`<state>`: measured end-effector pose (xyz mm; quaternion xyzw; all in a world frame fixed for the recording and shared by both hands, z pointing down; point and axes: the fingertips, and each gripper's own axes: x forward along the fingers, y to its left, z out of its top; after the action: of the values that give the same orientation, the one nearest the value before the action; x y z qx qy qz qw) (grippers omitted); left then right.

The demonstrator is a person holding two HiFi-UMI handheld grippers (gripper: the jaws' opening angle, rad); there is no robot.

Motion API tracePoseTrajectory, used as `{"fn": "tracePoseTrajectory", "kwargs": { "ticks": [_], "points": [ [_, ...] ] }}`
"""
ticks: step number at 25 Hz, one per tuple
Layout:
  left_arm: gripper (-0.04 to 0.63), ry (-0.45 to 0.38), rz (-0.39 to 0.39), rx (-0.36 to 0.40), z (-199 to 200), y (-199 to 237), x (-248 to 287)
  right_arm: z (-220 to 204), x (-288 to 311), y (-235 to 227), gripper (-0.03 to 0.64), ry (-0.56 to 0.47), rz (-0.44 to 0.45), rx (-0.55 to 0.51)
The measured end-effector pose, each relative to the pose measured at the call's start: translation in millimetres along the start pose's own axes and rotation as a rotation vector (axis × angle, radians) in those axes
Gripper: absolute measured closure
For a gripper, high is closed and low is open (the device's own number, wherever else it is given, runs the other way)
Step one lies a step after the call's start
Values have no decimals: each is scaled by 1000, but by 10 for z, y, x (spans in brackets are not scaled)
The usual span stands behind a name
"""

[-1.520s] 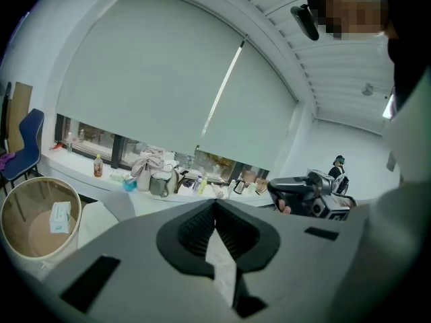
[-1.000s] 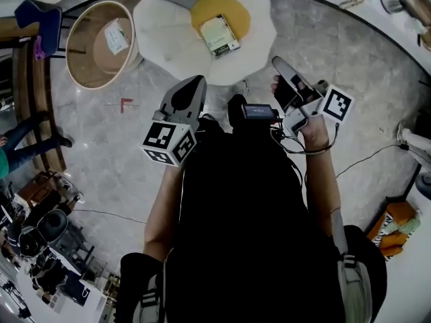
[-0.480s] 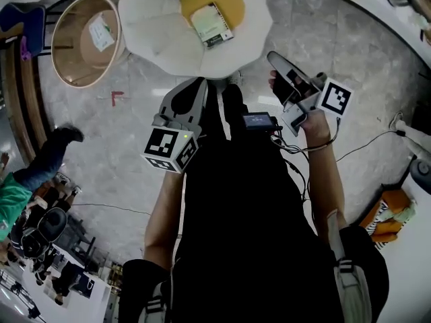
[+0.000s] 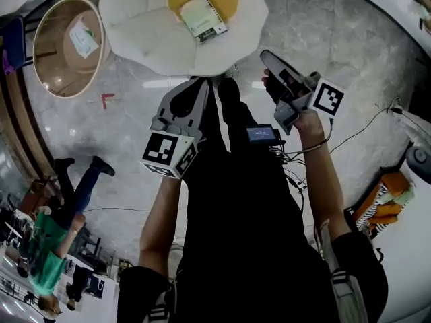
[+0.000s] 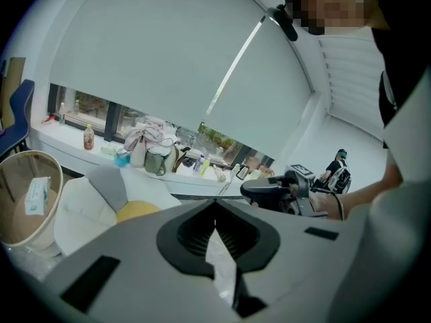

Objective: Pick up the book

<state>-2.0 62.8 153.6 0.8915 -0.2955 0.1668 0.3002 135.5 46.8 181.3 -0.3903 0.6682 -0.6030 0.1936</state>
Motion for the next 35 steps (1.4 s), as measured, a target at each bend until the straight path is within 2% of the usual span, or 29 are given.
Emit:
{"fn": "tracePoseTrajectory", "kwargs": {
  "ticks": [4,10,17,24,35],
  "points": [
    [581,13,-26,6,-48,0,45,-7,3,-194,595,-21,-29,27],
    [581,42,-61,25,3,-101,70,-44,27,-264,548,27,-54,0],
    [581,88,-69,-17,-301,613,597,-79,709,-1157,506,79,-66,1],
    [581,85,-27,-56,-525,1002,857,-130,929,-1640,476,111,-49,-13],
    [581,101,-12,-76,-980,1393,1230,-196,1205,-2581,427,188,-122,-83]
  ]
}}
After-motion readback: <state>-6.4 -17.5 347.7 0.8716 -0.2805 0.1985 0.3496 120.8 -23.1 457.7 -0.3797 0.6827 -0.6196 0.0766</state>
